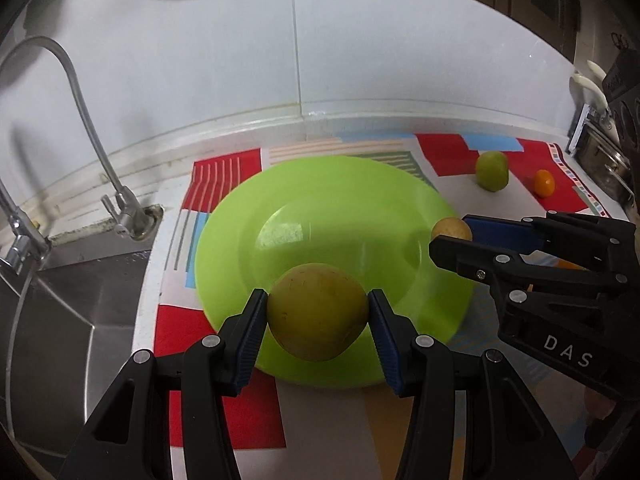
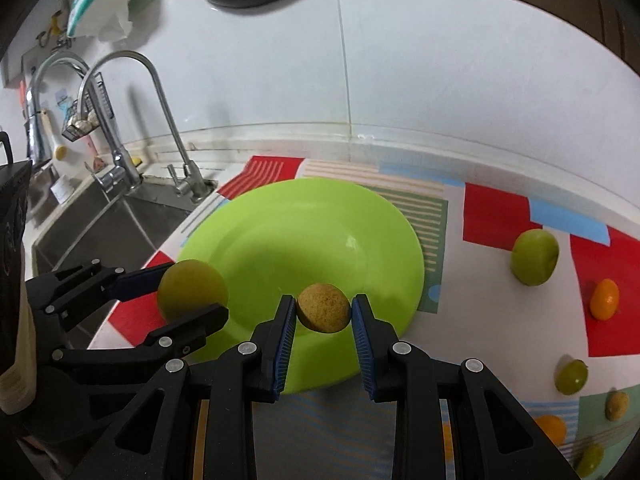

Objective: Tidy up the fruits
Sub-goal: 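Carry both fruits onto the green plate and open both grippers to release them, then move both open grippers back over the cloth toward the oranges, then grasp a mandarin with the left gripper while the right gripper grasps a large orange, then carry both oranges to the green plate and open both grippers beside the pear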

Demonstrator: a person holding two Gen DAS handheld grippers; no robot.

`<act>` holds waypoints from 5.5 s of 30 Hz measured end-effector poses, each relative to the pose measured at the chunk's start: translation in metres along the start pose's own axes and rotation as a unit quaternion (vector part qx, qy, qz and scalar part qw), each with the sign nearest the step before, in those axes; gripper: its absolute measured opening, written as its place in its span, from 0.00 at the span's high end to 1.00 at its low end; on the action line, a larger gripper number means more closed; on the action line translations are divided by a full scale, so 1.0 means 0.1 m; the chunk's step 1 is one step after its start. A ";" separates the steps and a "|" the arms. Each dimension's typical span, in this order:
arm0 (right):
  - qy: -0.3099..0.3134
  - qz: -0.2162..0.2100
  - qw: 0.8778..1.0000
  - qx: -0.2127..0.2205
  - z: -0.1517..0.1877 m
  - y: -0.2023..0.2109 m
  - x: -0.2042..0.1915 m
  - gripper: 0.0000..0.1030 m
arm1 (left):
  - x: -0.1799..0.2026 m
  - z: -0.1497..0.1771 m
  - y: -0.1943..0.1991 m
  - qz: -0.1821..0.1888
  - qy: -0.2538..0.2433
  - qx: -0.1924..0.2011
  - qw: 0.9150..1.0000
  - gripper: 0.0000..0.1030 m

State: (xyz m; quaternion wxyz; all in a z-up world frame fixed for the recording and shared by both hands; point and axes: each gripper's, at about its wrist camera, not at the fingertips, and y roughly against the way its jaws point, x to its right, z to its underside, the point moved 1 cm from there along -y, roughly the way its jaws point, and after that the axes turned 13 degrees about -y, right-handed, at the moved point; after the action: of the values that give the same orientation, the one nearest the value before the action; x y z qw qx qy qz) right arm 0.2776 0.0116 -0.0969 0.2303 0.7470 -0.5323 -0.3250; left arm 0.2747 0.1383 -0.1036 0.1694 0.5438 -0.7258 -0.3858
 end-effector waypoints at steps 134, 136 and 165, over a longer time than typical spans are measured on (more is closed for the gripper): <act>-0.199 0.216 0.952 0.090 0.98 1.68 1.69 0.59 | 1.62 -0.19 0.63 0.031 -0.067 0.056 0.996 0.67; -0.189 0.207 0.956 0.093 0.96 1.71 1.62 0.59 | 1.59 -0.17 0.71 0.029 -0.059 0.061 0.996 0.67; -0.037 0.048 0.990 0.130 0.38 1.49 0.16 0.59 | 0.52 0.10 1.34 -0.067 0.010 0.109 0.992 0.67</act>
State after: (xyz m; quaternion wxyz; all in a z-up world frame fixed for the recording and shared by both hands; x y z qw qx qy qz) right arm 0.1569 -0.0519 -0.0242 0.1272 0.7315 -0.6135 -0.2688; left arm 0.1609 0.1089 -0.0193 0.0906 0.6102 -0.7237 -0.3095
